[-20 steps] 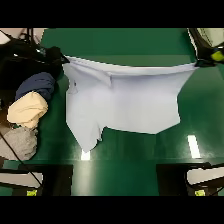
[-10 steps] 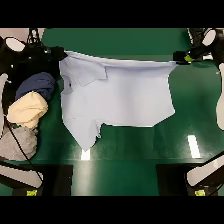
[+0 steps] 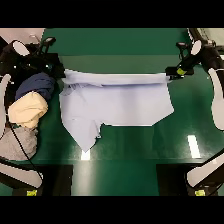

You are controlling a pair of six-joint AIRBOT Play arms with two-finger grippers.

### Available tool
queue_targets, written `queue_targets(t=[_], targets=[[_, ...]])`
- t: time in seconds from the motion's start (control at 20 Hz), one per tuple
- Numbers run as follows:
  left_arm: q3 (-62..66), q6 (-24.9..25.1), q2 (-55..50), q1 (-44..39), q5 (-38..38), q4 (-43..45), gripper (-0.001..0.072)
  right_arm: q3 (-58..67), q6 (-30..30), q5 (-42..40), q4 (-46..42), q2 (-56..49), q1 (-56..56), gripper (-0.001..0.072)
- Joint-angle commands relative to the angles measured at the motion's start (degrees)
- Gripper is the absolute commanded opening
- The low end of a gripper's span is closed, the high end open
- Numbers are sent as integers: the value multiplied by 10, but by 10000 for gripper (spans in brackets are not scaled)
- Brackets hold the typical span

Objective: Fold the shirts.

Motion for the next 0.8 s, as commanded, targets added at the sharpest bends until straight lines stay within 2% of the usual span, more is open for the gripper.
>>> queue_targets(t=[0.0,0.1,0.15,0.2,0.25,0.3,0.5,0.6,0.75], targets=[[-21,2,-1,1,-33,32,24,-34,-2,23,1,0,4,11],[-48,-6,-1,1,-23,27,27,-44,-1,24,6,0,9,15],[-61,-16,-1,1,-23,28,188,-46,-3,26,6,0,9,30],[-71,-33,-1,1,-23,28,405,-45,-3,27,6,1,15,173],[-75,-50,-1,1,-26,29,508,-45,-3,29,6,2,14,339],[-75,-63,-1,1,-33,31,499,-45,-3,32,6,5,15,367],[-60,-96,9,3,-120,64,499,-45,-17,78,9,46,4,366],[-76,-108,39,16,-138,49,499,-46,-49,112,61,75,-12,364],[-198,-113,134,28,-99,9,500,-46,-66,130,169,111,-45,365]])
